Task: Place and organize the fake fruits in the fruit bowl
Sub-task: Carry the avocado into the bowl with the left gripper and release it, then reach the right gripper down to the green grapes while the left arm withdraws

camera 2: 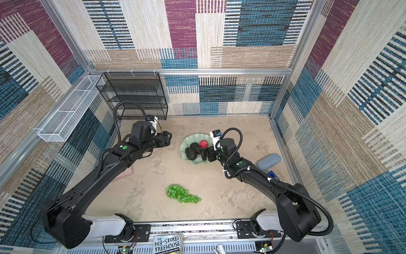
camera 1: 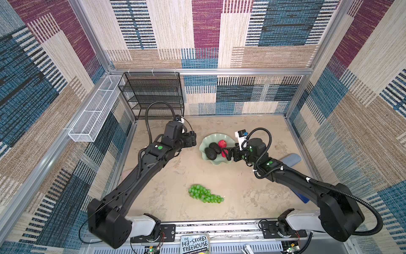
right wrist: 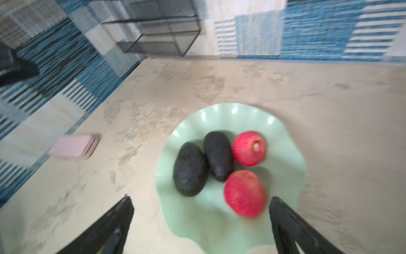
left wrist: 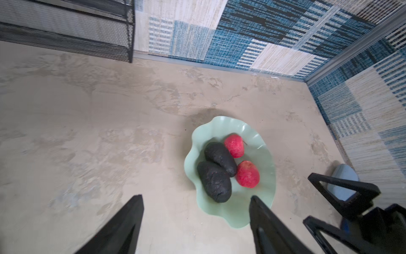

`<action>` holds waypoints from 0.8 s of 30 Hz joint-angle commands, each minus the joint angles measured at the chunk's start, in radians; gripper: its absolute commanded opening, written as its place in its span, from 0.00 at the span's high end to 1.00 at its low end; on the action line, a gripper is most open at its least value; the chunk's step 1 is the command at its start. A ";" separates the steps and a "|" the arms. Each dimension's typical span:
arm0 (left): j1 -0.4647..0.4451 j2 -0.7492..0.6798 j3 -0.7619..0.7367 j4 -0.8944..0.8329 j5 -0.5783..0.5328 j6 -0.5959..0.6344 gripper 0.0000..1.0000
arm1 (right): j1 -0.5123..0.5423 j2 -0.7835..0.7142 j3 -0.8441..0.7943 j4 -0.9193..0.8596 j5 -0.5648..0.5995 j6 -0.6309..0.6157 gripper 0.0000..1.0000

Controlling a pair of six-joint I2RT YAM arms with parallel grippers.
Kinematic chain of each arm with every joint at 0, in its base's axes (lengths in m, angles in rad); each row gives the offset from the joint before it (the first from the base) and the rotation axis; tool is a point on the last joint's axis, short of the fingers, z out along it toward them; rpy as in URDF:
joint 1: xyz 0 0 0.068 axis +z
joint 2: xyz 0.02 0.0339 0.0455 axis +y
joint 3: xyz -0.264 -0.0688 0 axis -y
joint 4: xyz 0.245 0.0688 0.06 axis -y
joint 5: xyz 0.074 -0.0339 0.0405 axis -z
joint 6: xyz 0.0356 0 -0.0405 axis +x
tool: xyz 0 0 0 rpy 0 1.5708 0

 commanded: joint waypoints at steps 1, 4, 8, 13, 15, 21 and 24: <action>0.025 -0.120 -0.121 0.052 -0.119 0.054 0.17 | 0.116 0.022 -0.001 0.044 -0.053 -0.098 0.02; 0.055 -0.238 -0.246 0.040 -0.154 0.013 0.14 | 0.209 0.056 -0.033 0.075 -0.085 -0.123 0.02; 0.095 -0.361 -0.371 -0.012 -0.191 -0.066 0.13 | 0.315 0.090 -0.086 0.138 -0.087 -0.190 0.02; 0.145 -0.450 -0.440 -0.056 -0.161 -0.122 0.13 | 0.371 0.166 -0.094 0.164 -0.118 -0.244 0.03; 0.153 -0.471 -0.454 -0.064 -0.156 -0.140 0.13 | 0.385 0.193 -0.088 0.177 -0.127 -0.242 0.03; 0.176 -0.488 -0.475 -0.068 -0.138 -0.157 0.13 | 0.423 0.294 -0.045 0.212 -0.149 -0.246 0.03; 0.187 -0.485 -0.468 -0.068 -0.128 -0.146 0.13 | 0.444 0.335 -0.025 0.224 -0.164 -0.247 0.03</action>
